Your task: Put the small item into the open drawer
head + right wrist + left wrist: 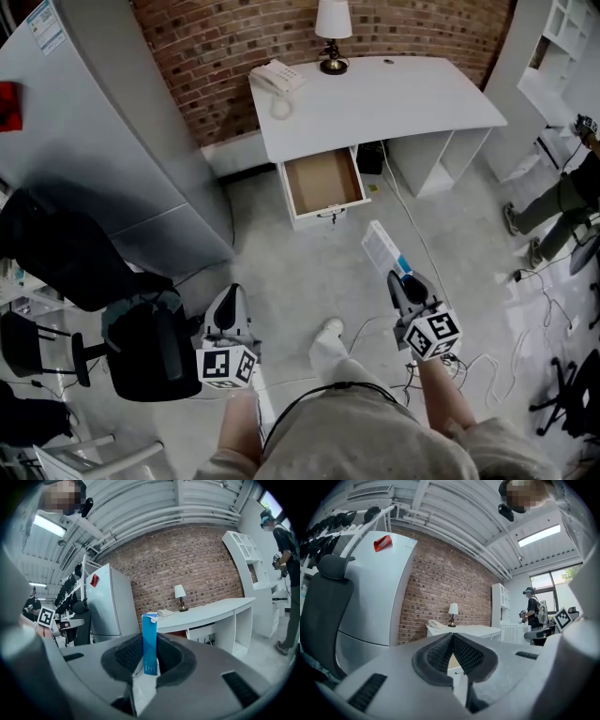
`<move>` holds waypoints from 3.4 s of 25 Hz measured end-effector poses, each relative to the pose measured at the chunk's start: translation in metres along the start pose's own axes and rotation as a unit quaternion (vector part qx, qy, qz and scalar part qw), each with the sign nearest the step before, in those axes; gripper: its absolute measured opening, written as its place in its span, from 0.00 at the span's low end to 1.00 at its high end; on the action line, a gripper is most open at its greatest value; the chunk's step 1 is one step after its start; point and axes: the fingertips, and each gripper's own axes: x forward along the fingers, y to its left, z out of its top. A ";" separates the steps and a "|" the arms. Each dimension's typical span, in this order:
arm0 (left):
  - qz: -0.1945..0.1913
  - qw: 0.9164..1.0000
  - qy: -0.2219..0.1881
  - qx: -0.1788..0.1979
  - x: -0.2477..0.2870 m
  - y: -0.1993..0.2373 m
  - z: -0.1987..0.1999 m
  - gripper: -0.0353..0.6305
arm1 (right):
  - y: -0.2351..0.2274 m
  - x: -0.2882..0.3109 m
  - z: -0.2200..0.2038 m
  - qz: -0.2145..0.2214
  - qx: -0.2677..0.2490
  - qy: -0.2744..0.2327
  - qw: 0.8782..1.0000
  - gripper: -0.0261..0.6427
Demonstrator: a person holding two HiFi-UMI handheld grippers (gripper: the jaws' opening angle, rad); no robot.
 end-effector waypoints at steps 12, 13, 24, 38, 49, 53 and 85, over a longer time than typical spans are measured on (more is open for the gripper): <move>-0.028 0.999 0.032 -0.001 0.130 0.020 -0.013 0.06 | -0.057 0.104 -0.009 0.001 0.031 0.040 0.999 0.15; -0.030 0.999 0.034 -0.001 0.139 0.021 -0.015 0.06 | -0.061 0.111 -0.010 0.001 0.033 0.042 0.999 0.15; -0.047 0.997 0.053 -0.012 0.216 0.024 -0.031 0.06 | -0.087 0.177 -0.024 0.019 0.053 0.068 0.996 0.15; -0.046 0.996 0.069 -0.036 0.262 0.044 -0.074 0.06 | -0.072 0.249 -0.065 0.048 0.017 0.115 0.992 0.15; -0.048 0.993 0.088 -0.062 0.304 0.074 -0.111 0.06 | -0.063 0.307 -0.107 0.046 -0.057 0.182 0.981 0.15; -0.051 0.992 0.092 -0.066 0.321 0.087 -0.122 0.06 | -0.062 0.331 -0.127 0.048 -0.118 0.226 0.966 0.15; -0.041 0.987 0.115 -0.107 0.359 0.135 -0.175 0.06 | -0.049 0.416 -0.221 0.126 -0.368 0.433 0.813 0.16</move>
